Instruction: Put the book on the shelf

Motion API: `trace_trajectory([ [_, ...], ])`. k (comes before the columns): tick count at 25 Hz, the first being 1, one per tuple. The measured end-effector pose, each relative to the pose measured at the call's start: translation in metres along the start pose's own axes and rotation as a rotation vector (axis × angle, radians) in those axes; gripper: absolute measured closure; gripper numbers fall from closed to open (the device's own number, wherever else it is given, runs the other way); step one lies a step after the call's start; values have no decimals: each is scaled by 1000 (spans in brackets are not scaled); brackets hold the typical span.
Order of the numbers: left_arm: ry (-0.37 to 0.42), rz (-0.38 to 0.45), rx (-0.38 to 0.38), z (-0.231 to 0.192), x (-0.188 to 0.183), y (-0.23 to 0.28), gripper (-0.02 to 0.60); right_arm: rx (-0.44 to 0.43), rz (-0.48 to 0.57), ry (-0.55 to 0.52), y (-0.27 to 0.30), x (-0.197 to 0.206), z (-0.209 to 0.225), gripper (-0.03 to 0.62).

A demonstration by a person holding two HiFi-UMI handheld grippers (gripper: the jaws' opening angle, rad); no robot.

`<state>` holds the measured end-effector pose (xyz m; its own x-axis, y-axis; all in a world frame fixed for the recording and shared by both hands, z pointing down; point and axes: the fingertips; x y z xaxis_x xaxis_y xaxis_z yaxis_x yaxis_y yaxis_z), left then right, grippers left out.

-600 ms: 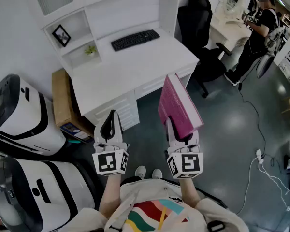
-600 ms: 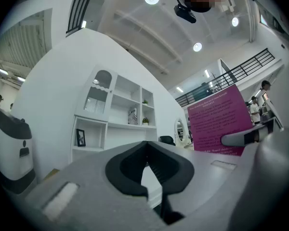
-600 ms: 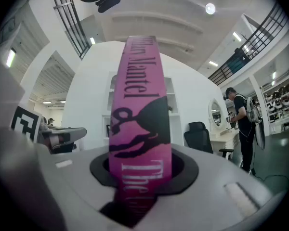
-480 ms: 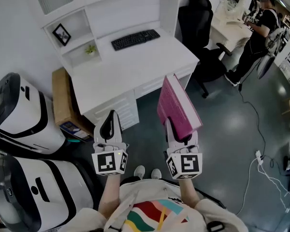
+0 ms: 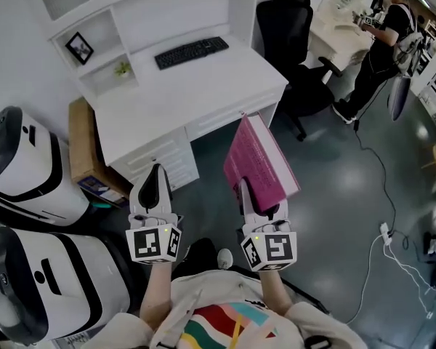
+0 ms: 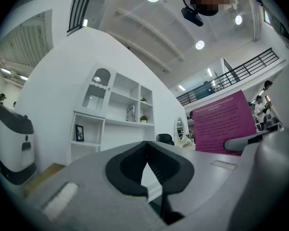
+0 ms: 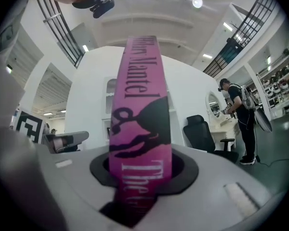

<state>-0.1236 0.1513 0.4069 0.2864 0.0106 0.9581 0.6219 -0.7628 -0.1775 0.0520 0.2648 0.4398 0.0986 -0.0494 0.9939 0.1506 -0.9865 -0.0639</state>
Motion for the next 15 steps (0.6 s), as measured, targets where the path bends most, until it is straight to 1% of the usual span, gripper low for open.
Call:
trace_trajectory([
  [6,36,-6,40,29,-1,16,583,-6,1,5,-6,4,13,447],
  [10,55,21,82,46,-1,41,583,33,5,14,0,5,37,447],
  [13,58,45,98,46,-7,67,583,59,32,13,15,-2,53,447],
  [15,53,58,93,42,-12,83,583,64,49,7,29,-8,62,447],
])
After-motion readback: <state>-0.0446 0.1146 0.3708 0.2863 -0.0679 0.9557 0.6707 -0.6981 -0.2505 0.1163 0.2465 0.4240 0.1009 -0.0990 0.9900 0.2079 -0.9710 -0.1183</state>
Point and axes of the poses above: the fingertips, and each gripper's own axes: y forward along the fingers, z to its right, x out of its underside, and after that the axes turned 13 degrees about -y, right-handed
